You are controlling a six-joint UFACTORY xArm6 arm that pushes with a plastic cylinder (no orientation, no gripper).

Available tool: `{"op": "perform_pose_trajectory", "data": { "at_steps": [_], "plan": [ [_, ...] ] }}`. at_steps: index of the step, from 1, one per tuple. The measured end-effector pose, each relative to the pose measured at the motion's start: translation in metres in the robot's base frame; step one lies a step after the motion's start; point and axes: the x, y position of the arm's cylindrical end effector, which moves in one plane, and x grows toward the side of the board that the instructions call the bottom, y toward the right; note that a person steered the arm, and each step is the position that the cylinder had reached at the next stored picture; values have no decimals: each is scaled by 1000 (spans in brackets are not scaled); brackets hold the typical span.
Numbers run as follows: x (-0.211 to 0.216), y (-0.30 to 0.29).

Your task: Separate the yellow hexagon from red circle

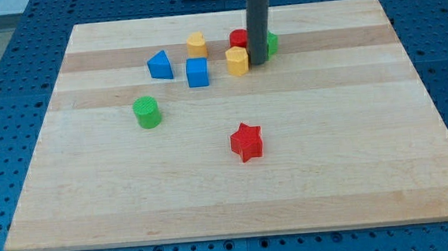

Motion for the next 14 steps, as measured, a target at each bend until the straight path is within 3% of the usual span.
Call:
{"op": "perform_pose_trajectory", "data": {
  "at_steps": [5,6,8,9,12,13,14],
  "plan": [
    [-57,-50],
    [-53,-53],
    [14,-43],
    [31,-10],
    [-16,0],
    [-10,5],
    [24,35]
  ]
}}
